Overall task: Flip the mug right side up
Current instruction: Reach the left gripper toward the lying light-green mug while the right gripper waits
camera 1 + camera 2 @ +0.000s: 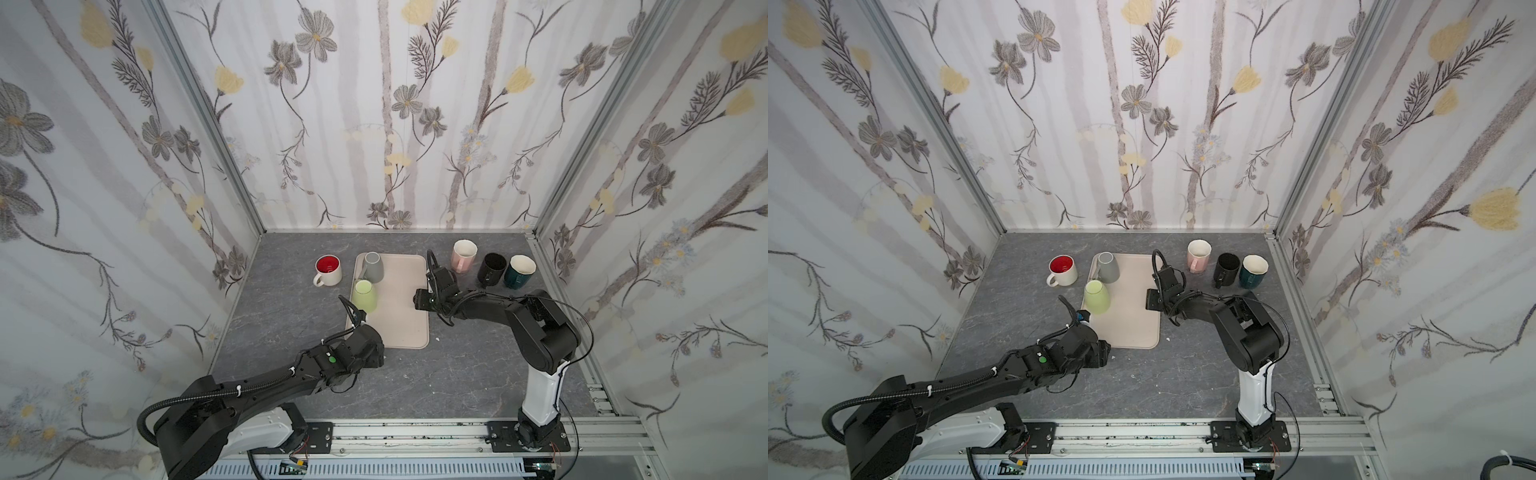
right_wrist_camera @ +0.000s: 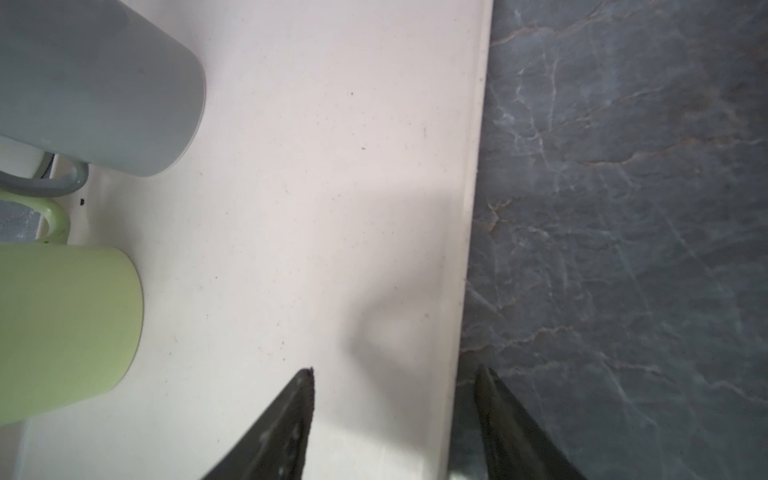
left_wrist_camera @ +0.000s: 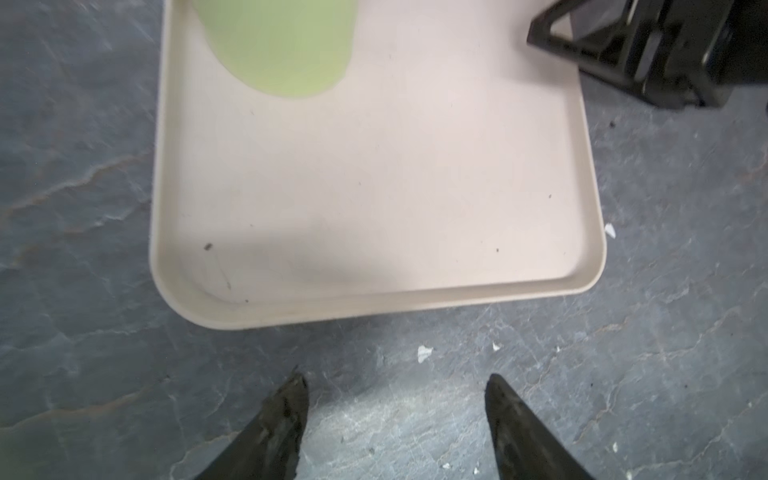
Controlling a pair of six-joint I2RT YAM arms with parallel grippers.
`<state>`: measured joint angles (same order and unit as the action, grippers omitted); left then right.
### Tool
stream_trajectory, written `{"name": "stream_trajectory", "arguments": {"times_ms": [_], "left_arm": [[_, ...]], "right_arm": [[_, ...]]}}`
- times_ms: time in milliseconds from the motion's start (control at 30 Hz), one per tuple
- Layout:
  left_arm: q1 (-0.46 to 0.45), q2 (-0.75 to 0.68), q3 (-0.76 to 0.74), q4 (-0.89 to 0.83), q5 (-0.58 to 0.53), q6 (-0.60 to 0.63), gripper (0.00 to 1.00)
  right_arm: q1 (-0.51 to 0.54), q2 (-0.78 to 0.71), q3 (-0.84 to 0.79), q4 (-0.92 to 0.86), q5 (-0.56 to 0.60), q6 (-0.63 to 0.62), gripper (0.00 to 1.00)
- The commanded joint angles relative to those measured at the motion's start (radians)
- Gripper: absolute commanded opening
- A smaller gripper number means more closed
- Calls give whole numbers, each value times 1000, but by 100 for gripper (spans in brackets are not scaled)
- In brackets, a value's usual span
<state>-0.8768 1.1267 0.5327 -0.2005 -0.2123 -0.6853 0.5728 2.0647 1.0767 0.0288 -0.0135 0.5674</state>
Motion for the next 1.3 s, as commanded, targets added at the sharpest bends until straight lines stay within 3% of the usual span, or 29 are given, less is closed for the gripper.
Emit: {"name": "stream_trajectory", "arguments": {"times_ms": [0, 267, 500, 833, 1133, 1267], "left_arm": [[62, -43, 3, -33, -13, 32, 74], [293, -78, 76, 9, 72, 130, 77], [440, 111, 213, 73, 159, 171, 81], [455, 403, 428, 103, 234, 233, 80], [420, 559, 557, 47, 257, 298, 79], [380, 603, 598, 77, 325, 356, 79]], "right_arm": [[1, -48, -31, -37, -35, 11, 70], [9, -217, -205, 50, -89, 69, 75], [62, -306, -313, 93, -108, 85, 76], [92, -399, -414, 113, -97, 112, 76], [92, -434, -453, 116, -85, 117, 76], [91, -443, -466, 115, -83, 115, 76]]}}
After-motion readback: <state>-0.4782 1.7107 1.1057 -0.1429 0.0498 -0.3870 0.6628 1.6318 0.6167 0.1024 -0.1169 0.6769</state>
